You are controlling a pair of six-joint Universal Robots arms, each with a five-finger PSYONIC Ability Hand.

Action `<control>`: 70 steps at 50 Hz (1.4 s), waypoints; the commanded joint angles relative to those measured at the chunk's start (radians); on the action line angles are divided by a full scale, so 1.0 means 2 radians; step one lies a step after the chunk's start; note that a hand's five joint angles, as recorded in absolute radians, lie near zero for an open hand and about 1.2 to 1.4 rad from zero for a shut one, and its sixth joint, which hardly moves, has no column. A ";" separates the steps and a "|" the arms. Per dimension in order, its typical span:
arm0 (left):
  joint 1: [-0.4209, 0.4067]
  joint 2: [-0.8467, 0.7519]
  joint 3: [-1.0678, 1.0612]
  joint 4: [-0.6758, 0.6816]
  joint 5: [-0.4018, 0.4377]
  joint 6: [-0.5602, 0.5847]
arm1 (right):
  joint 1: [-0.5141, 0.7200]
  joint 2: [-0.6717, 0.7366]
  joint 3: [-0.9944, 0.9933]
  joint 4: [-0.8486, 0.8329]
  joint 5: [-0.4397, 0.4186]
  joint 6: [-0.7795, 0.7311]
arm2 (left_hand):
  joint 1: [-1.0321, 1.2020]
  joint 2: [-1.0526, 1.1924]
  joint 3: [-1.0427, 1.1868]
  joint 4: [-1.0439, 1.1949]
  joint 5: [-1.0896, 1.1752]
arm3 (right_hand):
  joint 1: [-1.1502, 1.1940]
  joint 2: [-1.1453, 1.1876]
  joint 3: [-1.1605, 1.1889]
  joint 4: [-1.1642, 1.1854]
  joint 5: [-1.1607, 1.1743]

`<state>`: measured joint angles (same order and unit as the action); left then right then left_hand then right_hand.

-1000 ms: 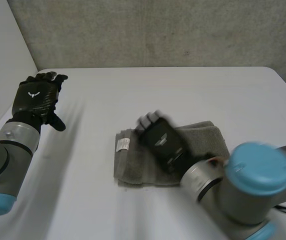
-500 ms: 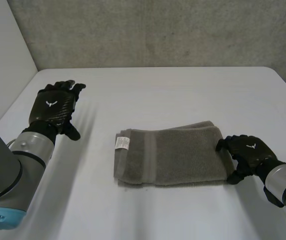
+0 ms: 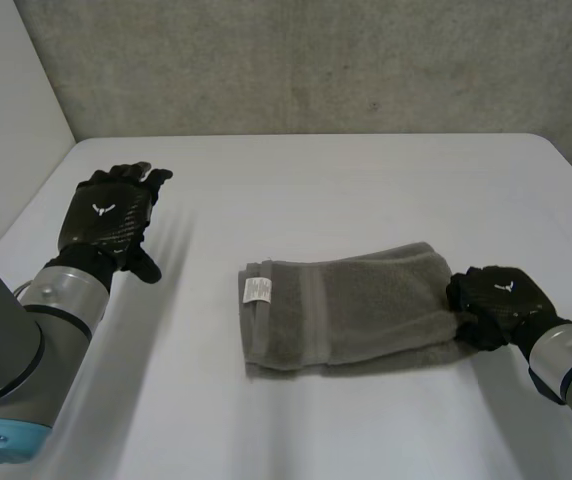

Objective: Fold the laundry

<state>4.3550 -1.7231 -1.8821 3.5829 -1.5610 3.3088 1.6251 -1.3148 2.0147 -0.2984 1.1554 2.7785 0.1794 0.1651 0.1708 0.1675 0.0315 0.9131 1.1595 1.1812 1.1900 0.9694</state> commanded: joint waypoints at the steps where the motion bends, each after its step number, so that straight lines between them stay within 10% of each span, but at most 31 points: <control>1: 0.001 0.006 0.001 -0.001 0.000 0.000 | 0.099 -0.023 -0.057 -0.005 0.012 -0.049 | -0.002 0.005 0.002 0.004 -0.016 | 0.242 0.118 0.108 0.103 0.126; 10: 0.004 0.027 0.001 -0.001 0.000 0.000 | 0.309 0.041 -0.151 -0.009 0.079 -0.059 | -0.002 0.005 0.002 0.004 -0.016 | 0.242 0.118 0.108 0.103 0.126; 20: 0.001 0.032 -0.002 -0.001 0.000 0.000 | 0.392 0.133 -0.169 -0.033 0.086 -0.097 | -0.002 0.005 0.002 0.004 -0.016 | 0.242 0.118 0.108 0.103 0.126; 24: 0.000 0.030 -0.002 -0.001 0.000 0.000 | 0.392 0.130 -0.169 -0.035 0.093 -0.102 | -0.002 0.005 0.002 0.004 -0.016 | 0.103 -0.021 -0.031 -0.036 -0.013; 26: 0.000 0.029 -0.002 -0.001 0.000 0.000 | 0.389 0.115 -0.171 -0.033 0.113 -0.096 | -0.002 0.005 0.002 0.004 -0.016 | -0.350 -0.473 -0.484 -0.489 -0.466; 34: -0.011 0.029 -0.001 -0.003 -0.003 -0.002 | 0.305 0.019 -0.164 -0.029 0.175 -0.014 | -0.002 0.005 0.002 0.004 -0.016 | -0.369 -0.493 -0.503 -0.508 -0.485; 45: -0.107 -0.011 0.080 -0.053 -0.003 -0.056 | 0.195 -0.035 -0.180 0.063 0.143 0.191 | 0.004 0.011 0.008 0.010 -0.009 | -0.369 -0.493 -0.503 -0.508 -0.485; 55: -0.173 -0.156 0.221 -0.195 -0.008 -0.133 | 0.186 0.054 -0.194 0.097 0.075 0.194 | 0.004 0.011 0.008 0.010 -0.009 | -0.369 -0.493 -0.503 -0.508 -0.485; 70: -0.168 -0.225 0.205 -0.202 -0.079 -0.117 | 0.204 0.143 -0.203 0.093 0.067 0.130 | 0.004 0.011 0.008 0.010 -0.009 | -0.369 -0.493 -0.503 -0.508 -0.485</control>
<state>4.0062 -2.1642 -1.4326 3.1714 -1.6429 3.0376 2.0141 -1.0664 1.6114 -0.1055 1.2850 3.0998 0.1794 0.1650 0.1709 0.1676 0.0315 0.2164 0.2323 0.2116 0.2359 0.0574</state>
